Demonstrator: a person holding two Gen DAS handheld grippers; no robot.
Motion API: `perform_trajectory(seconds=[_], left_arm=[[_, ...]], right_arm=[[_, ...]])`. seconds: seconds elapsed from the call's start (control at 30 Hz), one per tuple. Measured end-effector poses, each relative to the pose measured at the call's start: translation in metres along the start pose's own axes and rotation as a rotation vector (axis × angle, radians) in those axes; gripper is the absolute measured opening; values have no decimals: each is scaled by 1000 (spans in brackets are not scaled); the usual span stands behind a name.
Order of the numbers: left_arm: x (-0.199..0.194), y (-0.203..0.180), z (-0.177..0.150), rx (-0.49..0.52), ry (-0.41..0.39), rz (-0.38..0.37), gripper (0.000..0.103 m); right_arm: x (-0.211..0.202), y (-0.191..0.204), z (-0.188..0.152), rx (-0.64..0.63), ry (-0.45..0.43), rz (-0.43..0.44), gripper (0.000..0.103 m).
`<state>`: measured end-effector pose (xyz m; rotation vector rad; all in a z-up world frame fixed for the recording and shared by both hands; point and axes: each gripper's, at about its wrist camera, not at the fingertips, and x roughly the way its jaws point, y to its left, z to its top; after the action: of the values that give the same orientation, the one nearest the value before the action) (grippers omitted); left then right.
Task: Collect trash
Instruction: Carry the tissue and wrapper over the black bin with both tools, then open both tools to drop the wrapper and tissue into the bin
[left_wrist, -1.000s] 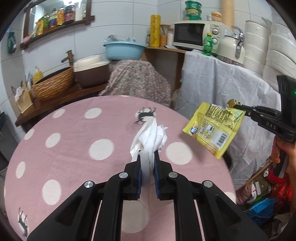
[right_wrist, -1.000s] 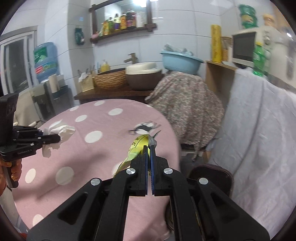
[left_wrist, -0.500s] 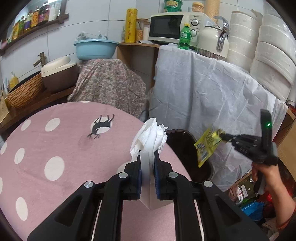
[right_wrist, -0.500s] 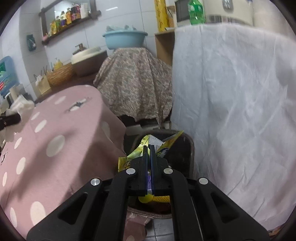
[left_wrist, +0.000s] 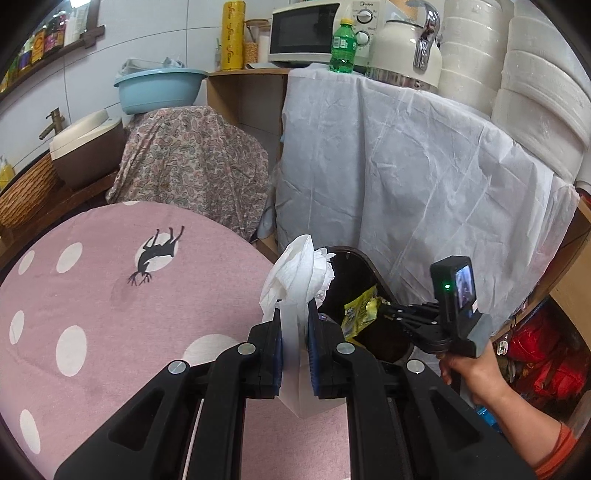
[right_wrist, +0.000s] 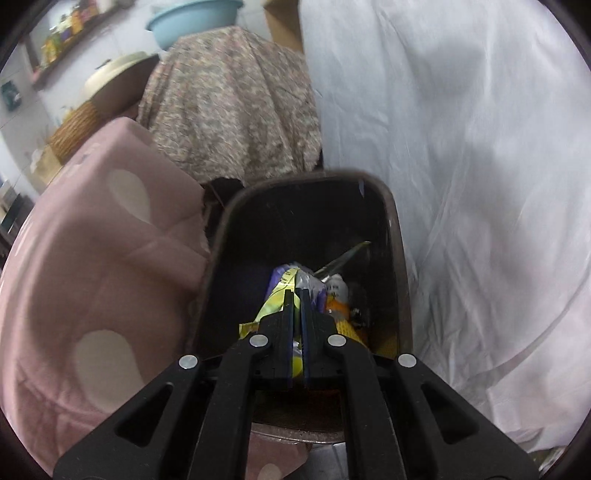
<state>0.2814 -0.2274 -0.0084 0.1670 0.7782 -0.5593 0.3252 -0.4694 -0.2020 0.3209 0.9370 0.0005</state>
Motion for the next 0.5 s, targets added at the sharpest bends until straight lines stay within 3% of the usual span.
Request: perform_trajectory(seconds=[0.03,0.1,0.17,0.3,0.5], left_arm=[[3,-2,0,2,6,-3,12],[8,-7,1,7,14,-4,12],[15,-13,4,11,27,-13,12],[29,-26,13,14,48,-46,12],[58,-58,22,54,77,-66,12]], right_arm=[[5,-1,-2,9,12,-8,9],[10,-2,-5,18,30,-21,28],[8,-4,-7,28,3,-32,57],[-6,-4,-11,53,-37,-8,59],[-47,7,-28,-1,-145,-123,91]])
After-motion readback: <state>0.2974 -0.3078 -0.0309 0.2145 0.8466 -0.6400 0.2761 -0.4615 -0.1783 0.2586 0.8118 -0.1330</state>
